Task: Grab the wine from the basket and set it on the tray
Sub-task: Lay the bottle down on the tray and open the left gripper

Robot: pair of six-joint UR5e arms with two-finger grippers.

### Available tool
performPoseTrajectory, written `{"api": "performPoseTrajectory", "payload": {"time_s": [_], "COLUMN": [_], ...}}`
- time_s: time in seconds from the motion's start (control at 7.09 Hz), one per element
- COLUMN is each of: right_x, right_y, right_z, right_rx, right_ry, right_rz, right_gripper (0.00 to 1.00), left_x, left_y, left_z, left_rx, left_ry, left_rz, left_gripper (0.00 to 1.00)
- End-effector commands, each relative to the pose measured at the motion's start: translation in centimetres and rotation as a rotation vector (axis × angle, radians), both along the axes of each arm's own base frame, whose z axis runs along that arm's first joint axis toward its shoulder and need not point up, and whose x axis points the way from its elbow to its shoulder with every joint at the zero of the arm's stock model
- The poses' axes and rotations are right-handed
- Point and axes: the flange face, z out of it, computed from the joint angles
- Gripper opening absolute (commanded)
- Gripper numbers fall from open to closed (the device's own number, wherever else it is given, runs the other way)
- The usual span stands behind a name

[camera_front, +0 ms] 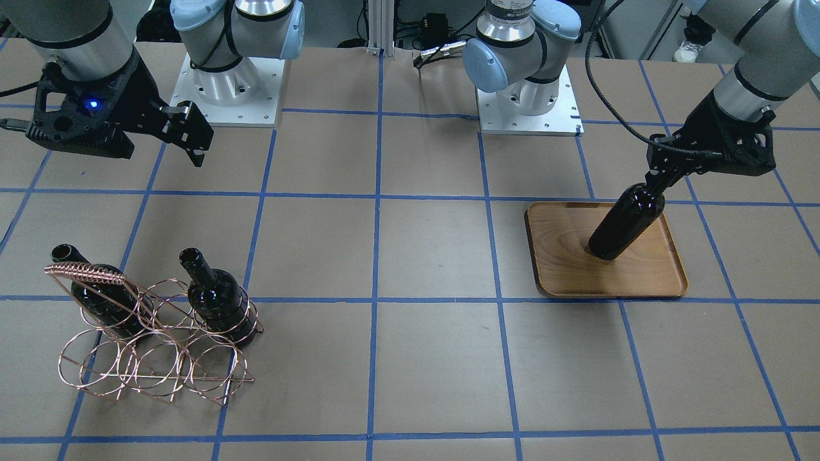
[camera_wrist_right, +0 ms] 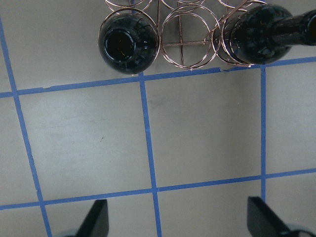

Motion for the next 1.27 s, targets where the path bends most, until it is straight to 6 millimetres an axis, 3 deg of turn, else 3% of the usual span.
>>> {"api": "performPoseTrajectory", "payload": {"time_s": [0.0, 0.28, 0.56, 0.85, 1.13], "right_x": [0.0, 0.0, 0.0, 0.0, 0.0], "right_y": [0.0, -0.1, -0.1, 0.0, 0.0], "right_z": [-0.1, -0.1, -0.1, -0.1, -0.1], "right_rx": [0.002, 0.003, 0.002, 0.003, 0.004], "right_ry": [0.001, 0.001, 0.0, -0.002, -0.002], "right_rz": [0.0, 0.0, 0.0, -0.001, -0.001], "right_gripper": [1.0, 1.0, 1.0, 1.0, 1.0], "left_x": [0.0, 0.1, 0.2, 0.6, 0.4], "left_y": [0.1, 0.1, -0.1, -1.5, -2.5], "left_z": [-0.2, -0.2, 0.8, 4.6, 7.9], "left_rx": [0.005, 0.006, -0.012, -0.059, -0.021], "left_ry": [-0.002, -0.003, -0.014, -0.046, -0.024], "left_rz": [0.001, 0.038, 0.035, 0.029, 0.078], "left_gripper": [0.26, 0.58, 0.75, 0.9, 1.0]}}
